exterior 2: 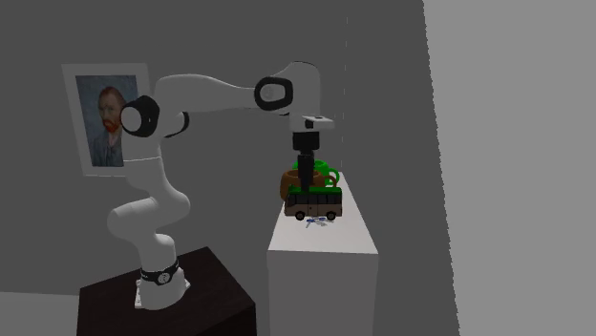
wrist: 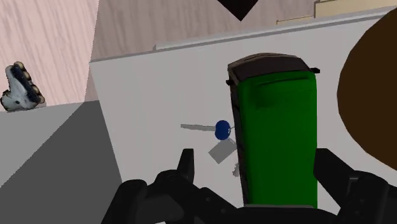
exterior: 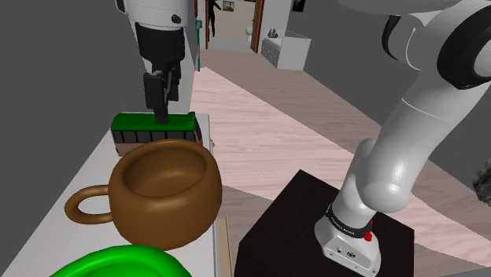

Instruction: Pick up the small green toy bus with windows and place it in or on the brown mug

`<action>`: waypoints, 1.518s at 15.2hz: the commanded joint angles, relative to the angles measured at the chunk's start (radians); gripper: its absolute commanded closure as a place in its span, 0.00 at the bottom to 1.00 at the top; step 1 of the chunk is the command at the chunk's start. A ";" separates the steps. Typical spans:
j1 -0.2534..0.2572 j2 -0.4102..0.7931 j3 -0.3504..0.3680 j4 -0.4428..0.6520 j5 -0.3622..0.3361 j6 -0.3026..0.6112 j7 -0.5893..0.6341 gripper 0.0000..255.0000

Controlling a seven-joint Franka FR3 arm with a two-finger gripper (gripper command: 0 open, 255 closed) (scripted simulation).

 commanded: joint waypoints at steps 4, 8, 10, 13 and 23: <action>0.032 0.089 0.040 0.062 -0.041 0.006 0.026 0.00; 0.030 0.082 0.037 0.000 -0.038 0.062 0.024 0.00; 0.029 0.080 0.036 -0.023 -0.037 0.084 0.024 0.00; 0.029 0.081 0.036 -0.023 -0.037 0.084 0.024 0.00; 0.029 0.080 0.036 -0.023 -0.037 0.084 0.024 1.00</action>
